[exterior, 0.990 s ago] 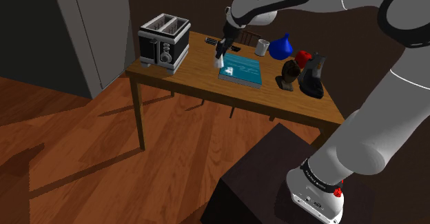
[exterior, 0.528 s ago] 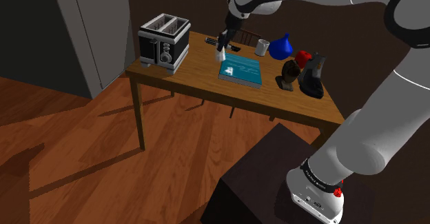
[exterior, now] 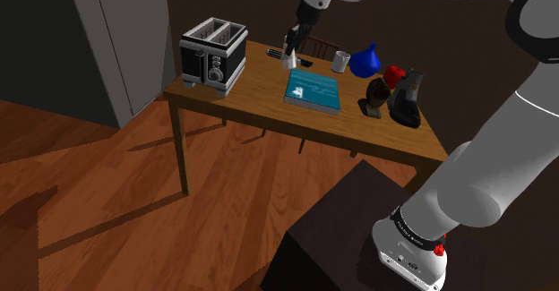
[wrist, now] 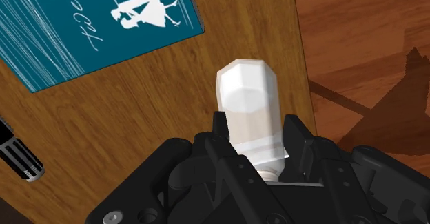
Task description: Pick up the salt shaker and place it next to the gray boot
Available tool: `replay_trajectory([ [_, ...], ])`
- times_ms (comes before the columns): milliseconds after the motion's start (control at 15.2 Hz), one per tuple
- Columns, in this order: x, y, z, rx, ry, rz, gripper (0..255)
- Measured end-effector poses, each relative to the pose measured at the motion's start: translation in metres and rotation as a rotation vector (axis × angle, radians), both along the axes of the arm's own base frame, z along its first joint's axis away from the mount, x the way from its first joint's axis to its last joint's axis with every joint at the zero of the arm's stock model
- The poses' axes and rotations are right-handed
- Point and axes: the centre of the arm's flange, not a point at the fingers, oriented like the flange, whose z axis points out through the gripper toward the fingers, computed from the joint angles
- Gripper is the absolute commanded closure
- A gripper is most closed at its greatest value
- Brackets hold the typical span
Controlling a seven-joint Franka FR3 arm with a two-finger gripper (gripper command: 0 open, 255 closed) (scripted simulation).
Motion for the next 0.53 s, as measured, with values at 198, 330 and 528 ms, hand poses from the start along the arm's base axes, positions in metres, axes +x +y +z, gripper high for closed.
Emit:
replay_trajectory([
  [198, 0.000, 0.001, 0.015, 0.000, 0.000, 0.000, 255],
  [330, -0.001, 0.000, 0.026, 0.000, 0.000, 0.000, 255],
  [528, -0.001, 0.001, 0.042, 0.000, 0.000, 0.000, 255],
])
